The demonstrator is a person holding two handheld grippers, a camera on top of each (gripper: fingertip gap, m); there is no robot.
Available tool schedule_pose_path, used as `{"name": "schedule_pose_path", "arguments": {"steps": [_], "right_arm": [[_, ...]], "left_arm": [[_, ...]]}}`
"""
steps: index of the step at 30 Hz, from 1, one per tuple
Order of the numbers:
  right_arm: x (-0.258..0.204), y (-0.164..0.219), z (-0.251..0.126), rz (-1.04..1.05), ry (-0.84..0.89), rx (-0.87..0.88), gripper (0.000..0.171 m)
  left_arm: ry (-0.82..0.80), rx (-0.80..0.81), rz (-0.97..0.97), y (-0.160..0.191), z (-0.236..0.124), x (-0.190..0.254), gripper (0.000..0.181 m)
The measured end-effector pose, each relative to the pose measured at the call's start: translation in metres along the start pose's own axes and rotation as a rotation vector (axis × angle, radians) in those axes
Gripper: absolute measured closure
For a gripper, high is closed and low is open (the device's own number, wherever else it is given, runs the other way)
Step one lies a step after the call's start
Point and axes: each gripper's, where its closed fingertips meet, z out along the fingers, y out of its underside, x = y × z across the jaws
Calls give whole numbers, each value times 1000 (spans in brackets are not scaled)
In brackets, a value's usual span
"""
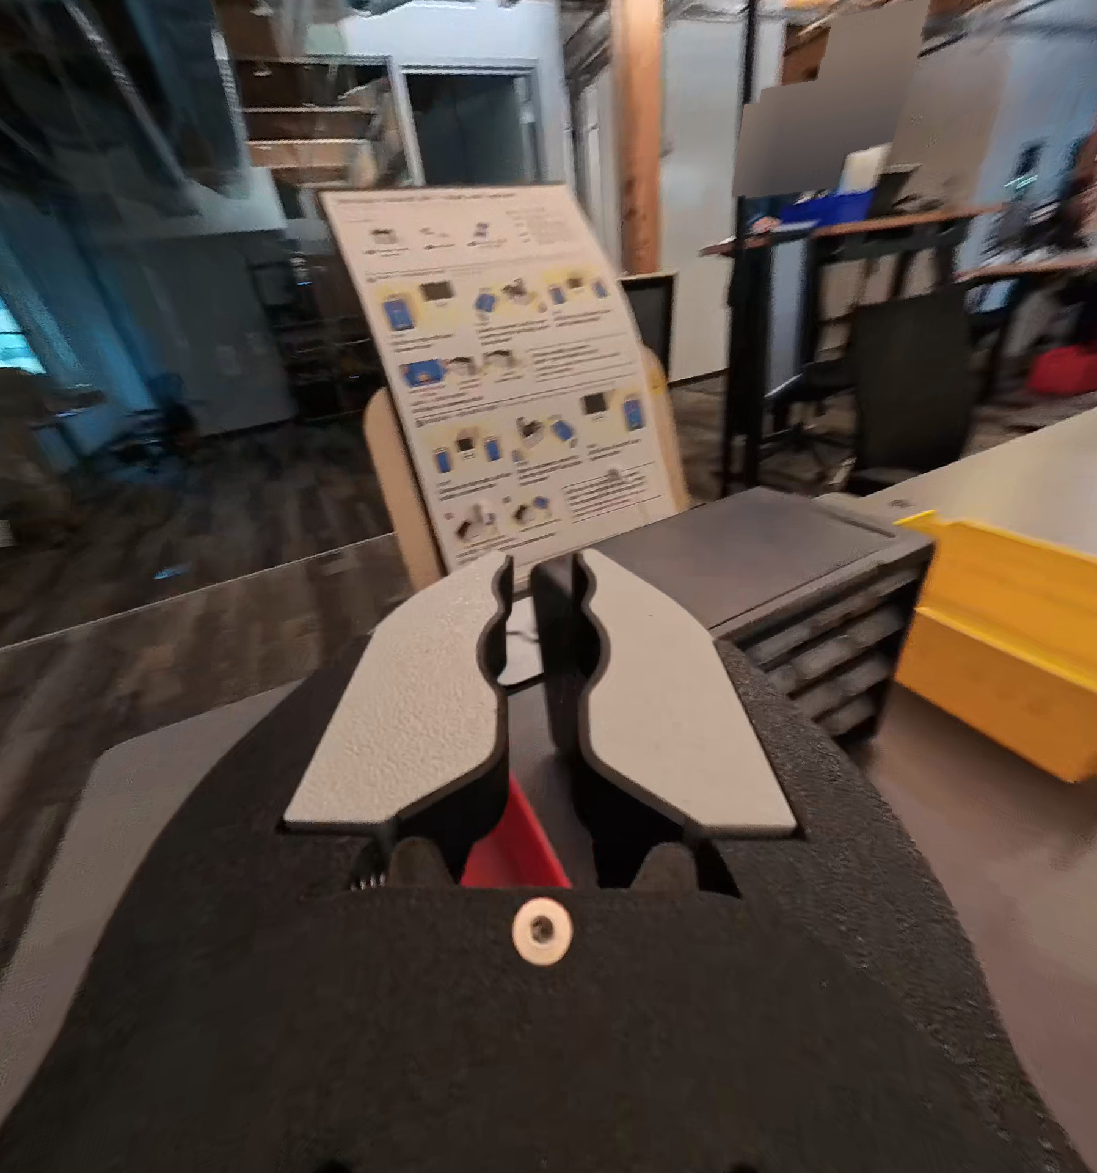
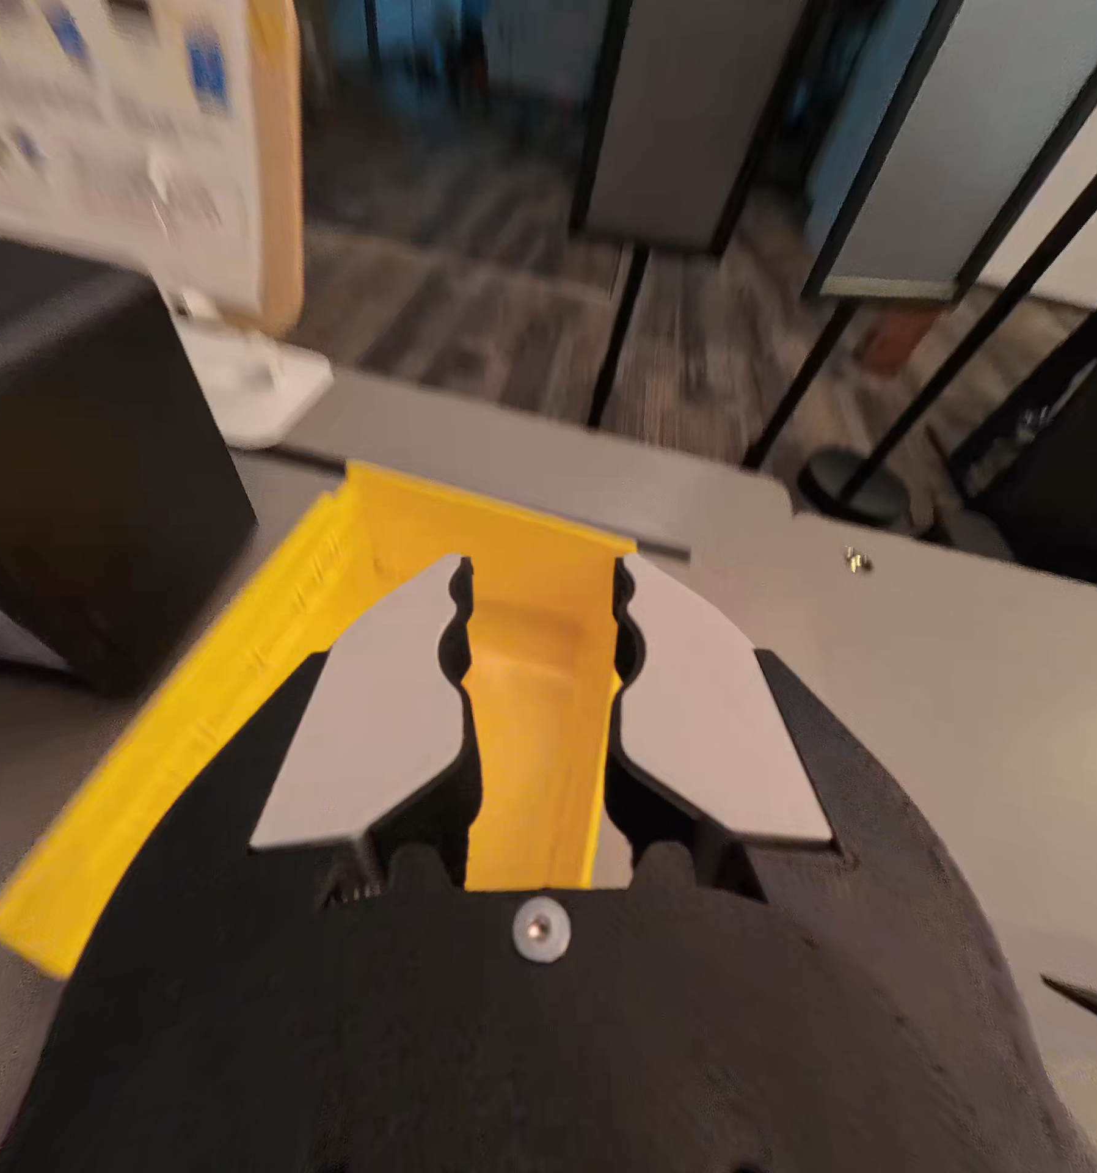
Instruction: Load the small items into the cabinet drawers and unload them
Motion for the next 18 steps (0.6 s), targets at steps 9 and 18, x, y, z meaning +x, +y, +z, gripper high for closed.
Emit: {"name": "schedule_pose_path", "arguments": {"steps": [9,18], "right_arm": [[23,139,44,91,-64,-596,121],[25,180,51,159,-62,-834,132]], "left_arm": [[-245,-255,70,65,6,-91,160],[-483,-521,-30,147,-41,-190,158]]}}
